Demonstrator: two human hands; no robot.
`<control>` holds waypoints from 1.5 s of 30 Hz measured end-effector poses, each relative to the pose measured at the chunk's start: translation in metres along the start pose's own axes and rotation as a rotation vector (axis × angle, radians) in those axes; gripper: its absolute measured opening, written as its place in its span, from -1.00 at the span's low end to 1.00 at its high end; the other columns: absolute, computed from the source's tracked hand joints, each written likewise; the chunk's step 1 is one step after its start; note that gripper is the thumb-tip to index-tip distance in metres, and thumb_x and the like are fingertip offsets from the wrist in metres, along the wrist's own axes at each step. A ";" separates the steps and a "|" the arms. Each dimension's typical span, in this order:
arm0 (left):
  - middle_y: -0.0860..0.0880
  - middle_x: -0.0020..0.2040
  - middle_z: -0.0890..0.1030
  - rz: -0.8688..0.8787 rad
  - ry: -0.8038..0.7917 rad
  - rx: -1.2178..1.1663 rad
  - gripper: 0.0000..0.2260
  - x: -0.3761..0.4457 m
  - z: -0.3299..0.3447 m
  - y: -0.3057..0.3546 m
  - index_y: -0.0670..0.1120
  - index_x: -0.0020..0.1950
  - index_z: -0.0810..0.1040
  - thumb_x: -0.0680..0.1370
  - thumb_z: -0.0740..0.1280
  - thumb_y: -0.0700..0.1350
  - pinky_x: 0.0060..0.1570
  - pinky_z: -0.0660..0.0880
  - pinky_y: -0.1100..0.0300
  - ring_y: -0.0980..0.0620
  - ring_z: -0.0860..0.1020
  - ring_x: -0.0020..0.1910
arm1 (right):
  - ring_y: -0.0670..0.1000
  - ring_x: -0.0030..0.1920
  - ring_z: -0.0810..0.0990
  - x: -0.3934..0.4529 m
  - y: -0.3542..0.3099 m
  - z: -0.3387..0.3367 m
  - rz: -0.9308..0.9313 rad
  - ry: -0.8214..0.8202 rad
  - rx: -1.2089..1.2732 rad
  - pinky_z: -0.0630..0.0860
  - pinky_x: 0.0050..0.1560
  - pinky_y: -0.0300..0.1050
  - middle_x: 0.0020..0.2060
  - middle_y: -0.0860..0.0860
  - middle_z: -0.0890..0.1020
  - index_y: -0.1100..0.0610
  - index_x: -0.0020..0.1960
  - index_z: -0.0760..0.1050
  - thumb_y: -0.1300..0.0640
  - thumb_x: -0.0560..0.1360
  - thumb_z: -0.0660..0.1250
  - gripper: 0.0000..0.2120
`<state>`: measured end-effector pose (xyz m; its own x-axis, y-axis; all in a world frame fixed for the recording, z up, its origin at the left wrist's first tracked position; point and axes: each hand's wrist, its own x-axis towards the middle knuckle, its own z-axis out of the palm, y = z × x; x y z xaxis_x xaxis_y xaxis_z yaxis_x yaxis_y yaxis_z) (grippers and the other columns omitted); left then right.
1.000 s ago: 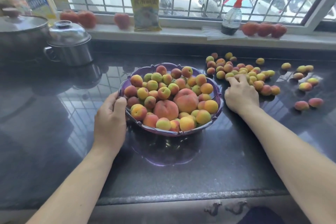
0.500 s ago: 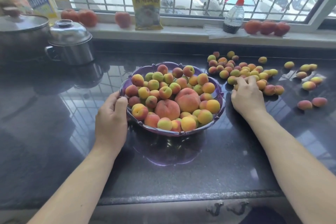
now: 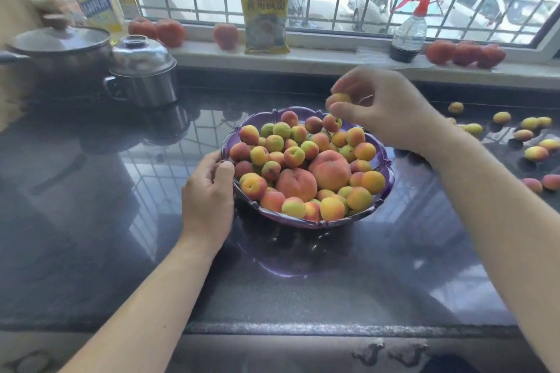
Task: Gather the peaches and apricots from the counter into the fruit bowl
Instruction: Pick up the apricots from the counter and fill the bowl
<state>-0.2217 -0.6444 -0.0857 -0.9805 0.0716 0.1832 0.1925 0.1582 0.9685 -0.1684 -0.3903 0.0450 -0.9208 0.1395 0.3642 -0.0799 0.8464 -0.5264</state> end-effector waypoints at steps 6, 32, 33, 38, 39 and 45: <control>0.15 -0.06 0.74 0.002 -0.024 0.015 -0.64 -0.001 -0.003 -0.001 0.07 0.13 0.69 0.58 0.15 0.12 -0.01 0.62 0.13 0.18 0.66 -0.03 | -0.10 -0.06 0.59 0.023 -0.024 0.062 -0.060 -0.234 -0.181 0.56 -0.11 -0.25 -0.05 -0.09 0.61 0.04 0.12 0.58 0.00 0.58 0.39 -0.83; 0.19 -0.08 0.72 -0.011 -0.009 0.002 -0.65 0.000 -0.001 -0.004 0.07 0.10 0.69 0.58 0.14 0.11 0.02 0.60 0.06 0.14 0.65 -0.01 | 0.29 0.26 0.49 -0.031 0.156 0.044 0.487 0.279 -0.426 0.49 0.23 0.13 0.32 0.25 0.48 0.14 0.43 0.45 0.28 0.56 0.26 -0.57; 0.18 -0.07 0.72 -0.012 -0.012 0.007 -0.66 0.000 -0.001 -0.004 0.07 0.10 0.68 0.59 0.14 0.11 0.04 0.62 0.04 0.11 0.66 0.01 | 0.28 0.27 0.49 -0.032 0.156 0.043 0.490 0.278 -0.431 0.49 0.24 0.12 0.31 0.25 0.50 0.16 0.42 0.48 0.28 0.57 0.27 -0.59; 0.22 -0.09 0.71 -0.012 -0.010 0.009 -0.65 0.000 0.000 -0.002 0.08 0.10 0.68 0.58 0.13 0.12 -0.01 0.59 0.12 0.16 0.65 -0.03 | 0.24 0.18 0.56 -0.035 0.154 0.042 0.473 0.297 -0.398 0.52 0.16 0.05 0.20 0.22 0.62 0.18 0.32 0.56 0.15 0.58 0.37 -0.68; 0.23 -0.09 0.71 -0.014 -0.008 0.007 -0.66 0.000 0.000 -0.002 0.08 0.09 0.68 0.58 0.13 0.11 -0.03 0.59 0.13 0.16 0.65 -0.03 | 0.22 0.15 0.58 -0.036 0.154 0.042 0.469 0.317 -0.345 0.52 0.13 0.01 0.16 0.20 0.64 0.18 0.29 0.58 0.10 0.57 0.39 -0.68; 0.25 -0.11 0.71 0.001 -0.002 -0.002 -0.69 -0.001 0.000 -0.001 0.08 0.08 0.67 0.56 0.15 0.08 -0.08 0.58 0.23 0.20 0.64 -0.06 | -0.30 -0.12 0.58 -0.028 0.080 -0.001 0.231 0.552 0.165 0.51 -0.10 -0.42 -0.03 -0.09 0.61 0.17 0.25 0.56 0.10 0.56 0.44 -0.70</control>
<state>-0.2211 -0.6449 -0.0868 -0.9802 0.0740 0.1839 0.1935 0.1562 0.9686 -0.1488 -0.3255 -0.0062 -0.5913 0.5927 0.5469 -0.0007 0.6778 -0.7352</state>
